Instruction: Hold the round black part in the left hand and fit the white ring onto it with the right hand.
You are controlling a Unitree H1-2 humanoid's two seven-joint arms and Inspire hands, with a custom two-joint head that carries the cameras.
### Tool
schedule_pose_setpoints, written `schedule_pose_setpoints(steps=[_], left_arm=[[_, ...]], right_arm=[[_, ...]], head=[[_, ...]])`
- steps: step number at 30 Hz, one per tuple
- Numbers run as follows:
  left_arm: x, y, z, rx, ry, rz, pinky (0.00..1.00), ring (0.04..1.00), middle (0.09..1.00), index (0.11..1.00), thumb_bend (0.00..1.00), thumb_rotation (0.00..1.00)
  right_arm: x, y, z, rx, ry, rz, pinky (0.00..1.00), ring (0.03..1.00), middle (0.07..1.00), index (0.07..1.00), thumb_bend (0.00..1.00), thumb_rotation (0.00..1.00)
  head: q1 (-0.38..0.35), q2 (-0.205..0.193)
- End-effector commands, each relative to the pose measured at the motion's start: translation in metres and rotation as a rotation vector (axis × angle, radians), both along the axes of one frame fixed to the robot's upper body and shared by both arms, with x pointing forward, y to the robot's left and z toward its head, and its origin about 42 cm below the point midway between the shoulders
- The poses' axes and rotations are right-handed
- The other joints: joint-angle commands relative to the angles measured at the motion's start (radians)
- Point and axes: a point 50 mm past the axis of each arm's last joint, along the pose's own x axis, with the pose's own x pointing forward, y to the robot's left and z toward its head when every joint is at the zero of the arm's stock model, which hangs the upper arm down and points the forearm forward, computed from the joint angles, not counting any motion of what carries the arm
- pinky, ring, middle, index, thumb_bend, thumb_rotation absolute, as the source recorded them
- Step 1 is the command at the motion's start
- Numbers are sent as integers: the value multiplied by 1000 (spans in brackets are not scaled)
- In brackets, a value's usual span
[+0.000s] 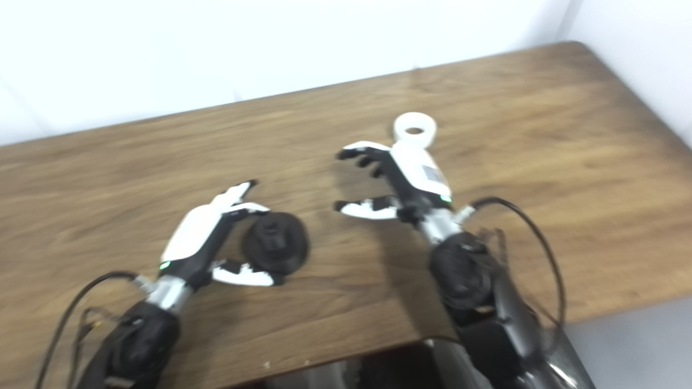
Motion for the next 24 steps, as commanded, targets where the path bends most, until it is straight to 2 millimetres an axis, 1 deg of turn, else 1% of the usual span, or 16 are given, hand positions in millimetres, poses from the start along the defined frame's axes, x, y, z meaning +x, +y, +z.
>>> schedule_pose_setpoints(steps=[1, 4, 8, 17, 22, 24], left_arm=[[4, 5, 11, -7, -38, -17, 1000, 1000, 1000, 611, 952, 337], [5, 8, 11, -3, -47, -24, 1000, 1000, 1000, 609, 949, 336], [6, 9, 11, 2, -50, -27, 1000, 1000, 1000, 609, 950, 350], [8, 11, 13, -11, -42, -25, 1000, 1000, 1000, 607, 957, 334], [9, 15, 11, -10, -46, -27, 1000, 1000, 1000, 608, 951, 333], [9, 17, 12, -10, -39, -23, 1000, 1000, 1000, 609, 952, 333]], right_arm=[[6, 8, 21, 4, -80, 12, 615, 723, 771, 724, 631, 235], [6, 10, 21, 2, -75, 10, 618, 724, 765, 722, 631, 211], [7, 9, 22, -3, -82, -4, 609, 723, 765, 719, 639, 214], [19, -11, 36, -93, -169, -77, 590, 722, 779, 723, 625, 250], [26, -18, 43, -144, -202, -113, 575, 722, 790, 725, 619, 270], [28, -21, 46, -153, -217, -128, 572, 736, 805, 720, 634, 267]], head=[[-15, -2], [-26, -7], [-28, -10], [-26, -10], [-50, -18], [-51, -19]])
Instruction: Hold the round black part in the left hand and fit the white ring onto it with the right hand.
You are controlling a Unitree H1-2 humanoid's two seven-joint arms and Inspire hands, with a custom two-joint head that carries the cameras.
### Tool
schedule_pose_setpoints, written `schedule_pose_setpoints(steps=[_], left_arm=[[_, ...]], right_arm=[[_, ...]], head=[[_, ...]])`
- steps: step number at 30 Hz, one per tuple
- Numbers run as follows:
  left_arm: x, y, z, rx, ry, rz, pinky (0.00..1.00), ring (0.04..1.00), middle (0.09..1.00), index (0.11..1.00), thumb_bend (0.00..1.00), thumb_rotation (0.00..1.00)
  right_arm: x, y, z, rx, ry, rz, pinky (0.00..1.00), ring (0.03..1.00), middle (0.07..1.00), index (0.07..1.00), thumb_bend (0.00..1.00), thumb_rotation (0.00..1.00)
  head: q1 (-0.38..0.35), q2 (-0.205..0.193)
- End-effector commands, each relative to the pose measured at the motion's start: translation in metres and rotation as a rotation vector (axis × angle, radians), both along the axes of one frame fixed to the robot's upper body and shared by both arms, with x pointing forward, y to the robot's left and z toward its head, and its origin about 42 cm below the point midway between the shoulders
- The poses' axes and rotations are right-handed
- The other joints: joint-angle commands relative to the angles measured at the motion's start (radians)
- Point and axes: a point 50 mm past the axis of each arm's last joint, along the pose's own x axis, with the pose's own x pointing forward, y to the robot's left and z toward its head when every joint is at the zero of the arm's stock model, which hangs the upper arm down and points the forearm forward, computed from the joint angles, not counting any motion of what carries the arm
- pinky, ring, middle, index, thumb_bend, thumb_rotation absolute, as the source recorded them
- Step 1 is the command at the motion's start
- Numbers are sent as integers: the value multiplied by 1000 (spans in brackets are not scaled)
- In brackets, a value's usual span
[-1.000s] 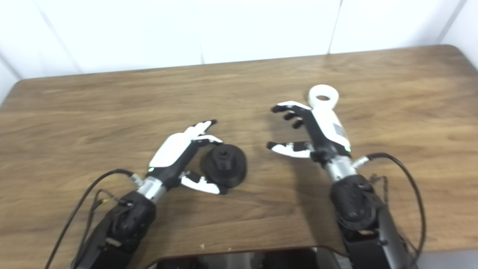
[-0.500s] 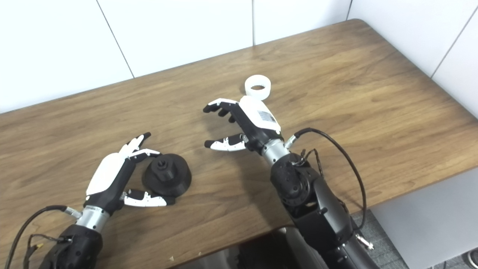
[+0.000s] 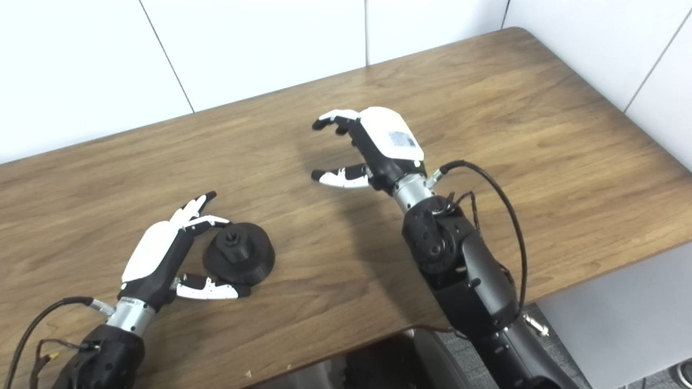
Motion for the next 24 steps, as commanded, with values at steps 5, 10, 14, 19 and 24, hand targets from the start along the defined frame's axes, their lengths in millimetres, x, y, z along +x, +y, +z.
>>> schedule_pose_setpoints(steps=[5, 10, 14, 19, 24], left_arm=[[7, 10, 10, 0, -41, -11, 1000, 1000, 1000, 616, 938, 345], [7, 11, 9, -5, -40, -12, 1000, 1000, 1000, 613, 941, 345], [7, 11, 10, -5, -42, -10, 1000, 1000, 1000, 611, 941, 336], [7, 11, 10, -7, -44, -8, 1000, 1000, 1000, 609, 944, 332], [6, 9, 11, -5, -44, -4, 1000, 1000, 1000, 611, 944, 325]], right_arm=[[17, -12, 27, -57, -125, -68, 641, 818, 865, 733, 636, 310], [28, -23, 31, -105, -128, -131, 682, 857, 893, 750, 655, 357], [39, -32, 32, -136, -104, -162, 721, 878, 908, 761, 671, 398], [57, -47, 32, -184, -27, -186, 770, 912, 932, 787, 705, 469], [74, -60, 34, -230, 77, -201, 900, 983, 989, 851, 757, 595]], head=[[7, -3], [12, -4], [15, -5], [18, -6], [23, -7]])
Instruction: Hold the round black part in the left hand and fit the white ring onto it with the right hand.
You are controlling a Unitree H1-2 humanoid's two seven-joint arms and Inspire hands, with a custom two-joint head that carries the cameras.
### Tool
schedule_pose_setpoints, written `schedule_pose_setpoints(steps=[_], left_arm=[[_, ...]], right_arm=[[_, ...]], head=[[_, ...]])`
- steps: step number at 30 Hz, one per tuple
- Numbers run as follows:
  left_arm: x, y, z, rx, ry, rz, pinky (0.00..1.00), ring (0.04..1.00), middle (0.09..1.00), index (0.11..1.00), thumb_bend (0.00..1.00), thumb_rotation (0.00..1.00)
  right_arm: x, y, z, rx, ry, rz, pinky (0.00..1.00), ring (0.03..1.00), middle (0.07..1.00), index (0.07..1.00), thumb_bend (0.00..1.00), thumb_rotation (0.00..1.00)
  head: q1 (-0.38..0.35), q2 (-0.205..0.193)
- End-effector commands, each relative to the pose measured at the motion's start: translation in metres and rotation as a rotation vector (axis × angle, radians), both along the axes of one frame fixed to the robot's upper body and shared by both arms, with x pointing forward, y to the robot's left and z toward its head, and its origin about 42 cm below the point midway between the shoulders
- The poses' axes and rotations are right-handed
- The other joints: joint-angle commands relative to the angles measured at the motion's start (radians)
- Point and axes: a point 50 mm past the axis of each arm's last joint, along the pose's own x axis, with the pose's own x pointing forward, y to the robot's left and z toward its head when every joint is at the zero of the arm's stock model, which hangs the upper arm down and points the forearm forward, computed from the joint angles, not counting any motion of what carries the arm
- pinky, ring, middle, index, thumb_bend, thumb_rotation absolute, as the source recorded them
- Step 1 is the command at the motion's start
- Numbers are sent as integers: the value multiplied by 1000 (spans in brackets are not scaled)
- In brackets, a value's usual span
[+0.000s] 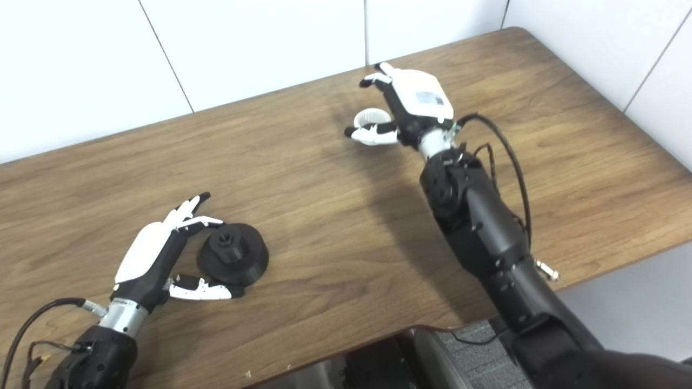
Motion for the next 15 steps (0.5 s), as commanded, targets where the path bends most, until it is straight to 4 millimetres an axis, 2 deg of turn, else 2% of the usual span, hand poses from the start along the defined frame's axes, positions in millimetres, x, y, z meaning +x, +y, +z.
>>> schedule_pose_setpoints(steps=[1, 7, 12, 15], left_arm=[[5, 2, 11, -5, -47, -6, 1000, 1000, 1000, 611, 943, 324], [4, 1, 10, -18, -49, -6, 1000, 1000, 1000, 610, 944, 321], [2, 1, 10, -15, -46, -5, 1000, 1000, 1000, 613, 940, 332], [1, 1, 10, -19, -45, -2, 1000, 1000, 1000, 611, 943, 332]], right_arm=[[13, -3, 24, -32, -21, 1, 917, 992, 995, 861, 764, 614], [26, -15, 23, -42, 94, -27, 931, 1000, 1000, 896, 832, 643], [32, -24, 13, -60, 174, -41, 948, 1000, 1000, 917, 933, 650], [35, -28, 7, -60, 214, -44, 925, 1000, 1000, 928, 981, 645]], head=[[1, 1], [7, 3], [14, 7], [18, 9]])
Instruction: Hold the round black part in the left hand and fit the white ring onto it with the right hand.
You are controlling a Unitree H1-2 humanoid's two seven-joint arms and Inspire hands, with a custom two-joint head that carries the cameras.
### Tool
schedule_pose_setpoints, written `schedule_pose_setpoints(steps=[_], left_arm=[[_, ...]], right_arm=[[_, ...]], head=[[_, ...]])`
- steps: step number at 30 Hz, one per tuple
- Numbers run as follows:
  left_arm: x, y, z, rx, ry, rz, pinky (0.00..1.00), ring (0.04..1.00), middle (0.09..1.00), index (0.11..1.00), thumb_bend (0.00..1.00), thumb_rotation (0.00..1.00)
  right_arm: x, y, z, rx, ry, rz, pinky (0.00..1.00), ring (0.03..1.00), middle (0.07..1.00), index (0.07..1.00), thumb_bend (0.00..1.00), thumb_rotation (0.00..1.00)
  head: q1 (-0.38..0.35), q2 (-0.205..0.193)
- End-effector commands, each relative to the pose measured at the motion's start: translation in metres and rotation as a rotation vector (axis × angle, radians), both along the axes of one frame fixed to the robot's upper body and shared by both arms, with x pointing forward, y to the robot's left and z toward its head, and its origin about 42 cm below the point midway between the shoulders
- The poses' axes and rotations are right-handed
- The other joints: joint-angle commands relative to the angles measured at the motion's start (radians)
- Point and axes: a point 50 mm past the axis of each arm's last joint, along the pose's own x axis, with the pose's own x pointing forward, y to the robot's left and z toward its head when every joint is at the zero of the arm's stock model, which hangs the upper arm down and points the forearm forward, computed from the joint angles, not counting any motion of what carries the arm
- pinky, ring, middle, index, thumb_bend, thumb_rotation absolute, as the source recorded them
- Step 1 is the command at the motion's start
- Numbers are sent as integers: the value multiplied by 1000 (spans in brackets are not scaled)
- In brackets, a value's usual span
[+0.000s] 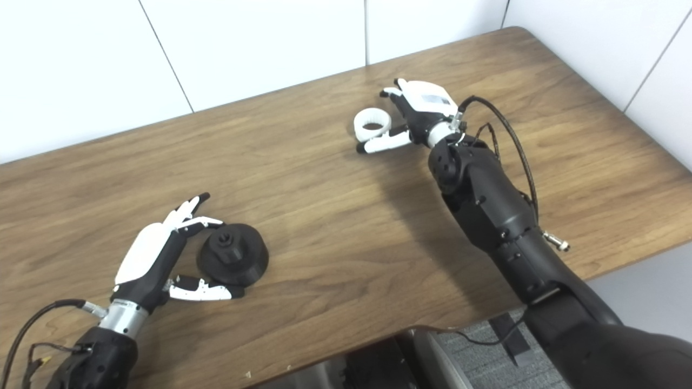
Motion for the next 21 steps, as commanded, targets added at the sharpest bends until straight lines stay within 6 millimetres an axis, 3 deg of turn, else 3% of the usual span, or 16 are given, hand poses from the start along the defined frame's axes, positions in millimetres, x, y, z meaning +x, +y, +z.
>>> schedule_pose_setpoints(steps=[1, 5, 15, 21], left_arm=[[2, 1, 11, -14, -47, -6, 1000, 1000, 1000, 610, 943, 331], [1, 2, 11, -18, -39, 1, 1000, 1000, 1000, 611, 946, 329], [0, 1, 10, -10, -41, -1, 1000, 1000, 1000, 611, 946, 346], [0, -2, 10, -13, -44, -4, 1000, 1000, 1000, 612, 945, 348]], right_arm=[[12, -3, 25, -15, -39, 7, 927, 1000, 1000, 933, 991, 653], [11, -1, 20, -22, -1, 6, 944, 1000, 1000, 944, 1000, 676], [8, 4, 11, -9, -7, 9, 971, 1000, 1000, 883, 985, 577], [6, 7, 3, -13, -13, 17, 968, 1000, 1000, 861, 955, 577]], head=[[1, 3], [3, 6], [16, 13], [29, 15]])
